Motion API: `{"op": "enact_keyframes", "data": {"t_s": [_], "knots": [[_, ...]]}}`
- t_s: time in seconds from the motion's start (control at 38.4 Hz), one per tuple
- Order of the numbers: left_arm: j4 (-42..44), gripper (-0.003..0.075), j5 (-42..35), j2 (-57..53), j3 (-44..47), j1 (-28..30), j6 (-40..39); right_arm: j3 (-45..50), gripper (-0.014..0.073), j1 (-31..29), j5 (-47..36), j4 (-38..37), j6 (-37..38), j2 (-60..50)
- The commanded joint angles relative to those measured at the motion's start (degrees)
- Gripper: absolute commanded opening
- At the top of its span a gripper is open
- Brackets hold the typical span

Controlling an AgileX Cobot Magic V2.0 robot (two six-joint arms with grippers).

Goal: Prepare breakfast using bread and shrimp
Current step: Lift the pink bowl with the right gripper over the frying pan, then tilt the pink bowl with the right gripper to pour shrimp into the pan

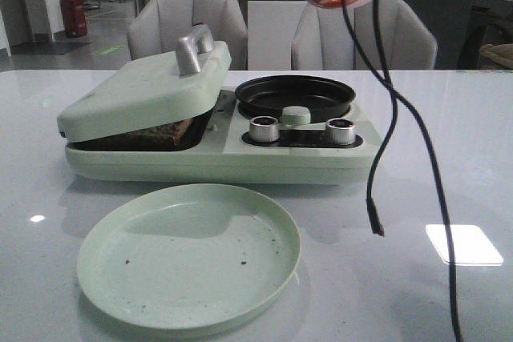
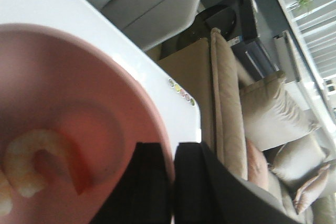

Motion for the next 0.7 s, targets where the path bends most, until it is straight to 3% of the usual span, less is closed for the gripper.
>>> {"op": "enact_keyframes", "data": {"t_s": [0.0, 0.39, 0.68], "knots": [[-1.66, 0.0101, -3.83, -0.34, -1.49, -0.51, -0.5, -4.15, 0.002, 1.08, 0.67, -9.96, 0.44, -0.57], [-1.66, 0.0101, -3.83, -0.34, -1.49, -0.51, -0.5, -4.6, 0.002, 6.21, 7.91, -30.62, 2.23, 5.9], [-1.66, 0.0101, -3.83, -0.34, -1.49, -0.51, -0.5, -4.6, 0.002, 6.77, 8.77, -33.84, 3.12, 6.2]]}}
